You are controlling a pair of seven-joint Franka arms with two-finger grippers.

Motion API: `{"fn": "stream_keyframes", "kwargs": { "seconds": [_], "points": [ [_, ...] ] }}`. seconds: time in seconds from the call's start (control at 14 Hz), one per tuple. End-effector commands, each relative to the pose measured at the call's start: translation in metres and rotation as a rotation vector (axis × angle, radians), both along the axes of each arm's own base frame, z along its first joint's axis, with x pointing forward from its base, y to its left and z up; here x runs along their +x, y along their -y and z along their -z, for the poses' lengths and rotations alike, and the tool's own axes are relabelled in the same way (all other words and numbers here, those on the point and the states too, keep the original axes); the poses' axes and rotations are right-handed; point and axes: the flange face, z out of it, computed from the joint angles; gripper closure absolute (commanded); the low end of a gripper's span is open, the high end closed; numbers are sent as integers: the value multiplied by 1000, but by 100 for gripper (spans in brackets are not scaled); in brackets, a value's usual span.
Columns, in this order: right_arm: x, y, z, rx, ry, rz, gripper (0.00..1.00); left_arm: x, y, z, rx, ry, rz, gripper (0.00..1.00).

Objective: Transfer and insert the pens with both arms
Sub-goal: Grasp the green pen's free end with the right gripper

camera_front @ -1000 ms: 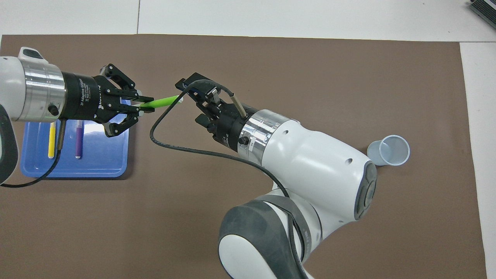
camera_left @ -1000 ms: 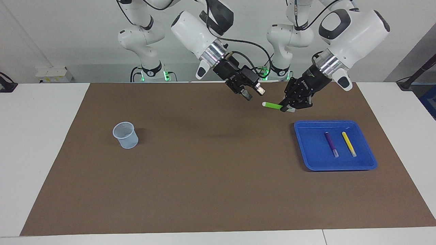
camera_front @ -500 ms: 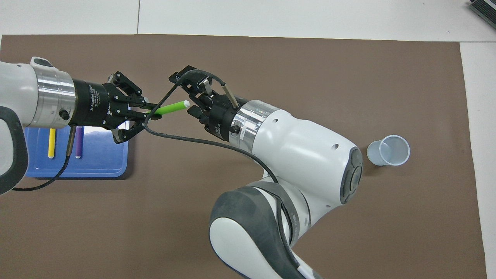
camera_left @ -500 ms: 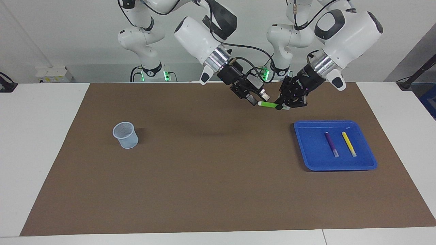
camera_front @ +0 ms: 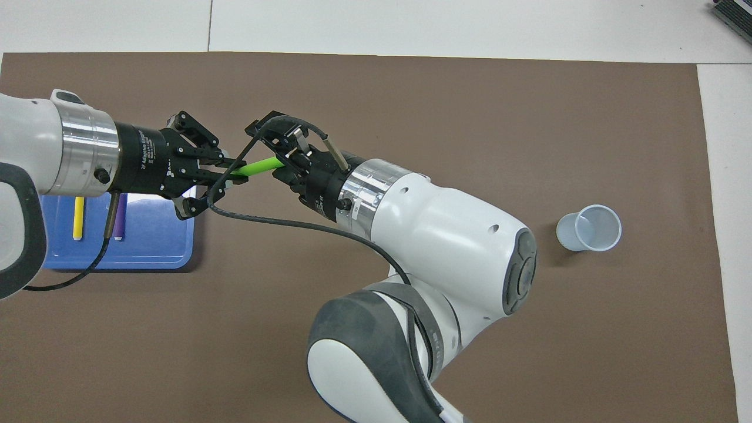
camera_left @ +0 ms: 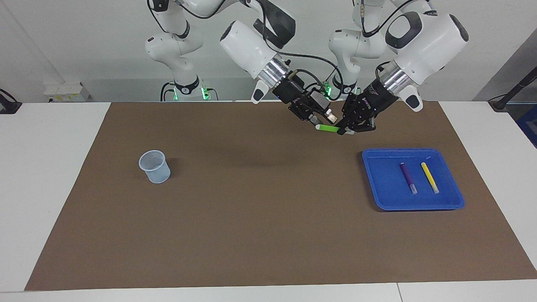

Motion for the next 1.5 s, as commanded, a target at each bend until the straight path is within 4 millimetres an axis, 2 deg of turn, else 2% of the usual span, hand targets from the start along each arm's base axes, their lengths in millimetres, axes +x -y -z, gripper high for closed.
{"fn": "stream_keyframes", "kwargs": {
  "seconds": [0.0,0.29,0.43,0.79,1.0,1.07,1.29,1.43],
  "points": [
    [8,4,2,-11,39,4,31,-11,2,-2,-13,-16,-1,100],
    [10,6,3,-12,38,9,31,-12,2,-5,-15,-13,-2,100],
    [10,6,4,-13,37,9,44,-13,2,-4,-14,-16,-1,100],
    [8,4,3,-10,36,6,59,-13,2,-4,-14,-18,-2,100],
    [5,1,1,3,49,24,58,-13,2,-5,-15,-17,-2,100],
    [4,-1,1,5,47,23,53,-13,2,-5,-15,-20,-9,100],
    [2,-3,4,-6,48,9,46,-13,2,-5,-14,-22,-12,100],
    [1,-2,6,-11,49,7,51,-13,2,-6,-15,-20,-12,100]
  ]
}}
